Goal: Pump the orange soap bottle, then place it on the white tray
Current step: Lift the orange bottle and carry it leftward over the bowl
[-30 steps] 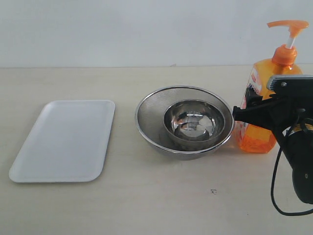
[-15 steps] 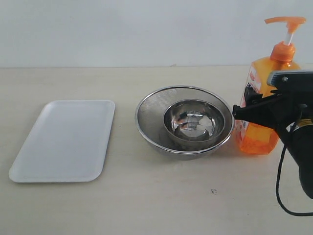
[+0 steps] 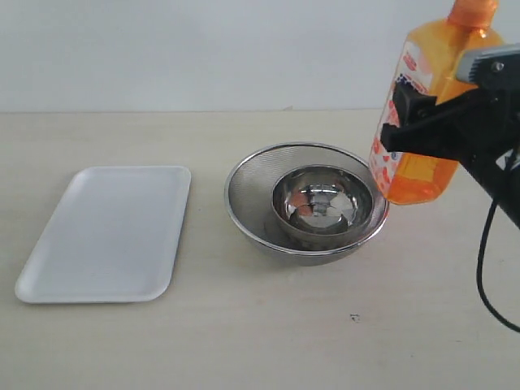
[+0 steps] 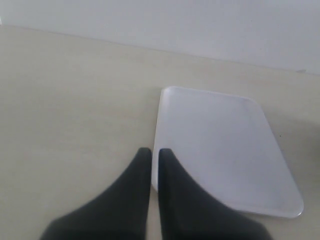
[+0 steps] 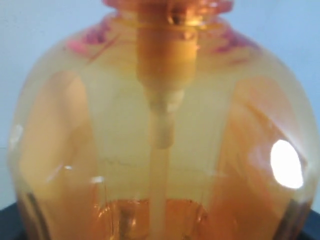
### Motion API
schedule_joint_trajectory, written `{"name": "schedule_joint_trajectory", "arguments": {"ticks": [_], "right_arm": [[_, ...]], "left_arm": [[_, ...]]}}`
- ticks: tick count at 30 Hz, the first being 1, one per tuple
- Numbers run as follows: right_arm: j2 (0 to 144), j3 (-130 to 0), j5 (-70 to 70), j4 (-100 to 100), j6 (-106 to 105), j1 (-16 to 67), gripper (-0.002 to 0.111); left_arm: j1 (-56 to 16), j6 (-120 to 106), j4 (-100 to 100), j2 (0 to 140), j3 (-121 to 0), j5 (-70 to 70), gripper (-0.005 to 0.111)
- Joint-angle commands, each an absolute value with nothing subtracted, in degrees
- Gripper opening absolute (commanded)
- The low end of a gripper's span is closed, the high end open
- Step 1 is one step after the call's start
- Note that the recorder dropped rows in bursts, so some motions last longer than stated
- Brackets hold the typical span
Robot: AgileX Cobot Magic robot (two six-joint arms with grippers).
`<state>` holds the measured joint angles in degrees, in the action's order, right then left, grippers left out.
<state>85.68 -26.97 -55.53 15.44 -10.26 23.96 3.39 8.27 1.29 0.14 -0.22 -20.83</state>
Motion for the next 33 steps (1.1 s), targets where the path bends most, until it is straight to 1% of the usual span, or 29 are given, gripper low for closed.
{"name": "schedule_joint_trajectory", "arguments": {"ticks": [1, 5, 8, 10, 17, 22, 29, 33], "right_arm": [[81.6, -32.7, -53.1, 11.5, -11.0, 24.0, 0.000], [80.4, -37.1, -48.1, 9.5, -10.6, 24.0, 0.000], [80.4, -40.0, -44.6, 4.9, -6.5, 24.1, 0.000], [80.4, -41.2, -44.2, 2.7, -5.5, 25.3, 0.000], [81.1, -46.5, -44.5, 4.1, -6.5, 33.9, 0.000], [84.1, -51.5, -42.9, 9.8, -13.5, 40.9, 0.000], [92.0, -58.6, -41.1, 11.4, -15.1, 46.3, 0.000], [99.7, -66.9, -39.1, 12.3, -14.0, 50.1, 0.000]], "left_arm": [[3.5, 8.0, 1.4, 0.0, 0.0, -20.9, 0.005], [3.5, 8.0, 1.4, 0.0, 0.0, -20.9, 0.005], [3.5, 8.0, 1.4, 0.0, 0.0, -20.9, 0.005], [3.5, 8.0, 1.4, 0.0, 0.0, -20.9, 0.005], [3.5, 8.0, 1.4, 0.0, 0.0, -20.9, 0.005], [3.5, 8.0, 1.4, 0.0, 0.0, -20.9, 0.005], [3.5, 8.0, 1.4, 0.0, 0.0, -20.9, 0.005], [3.5, 8.0, 1.4, 0.0, 0.0, -20.9, 0.005]]}}
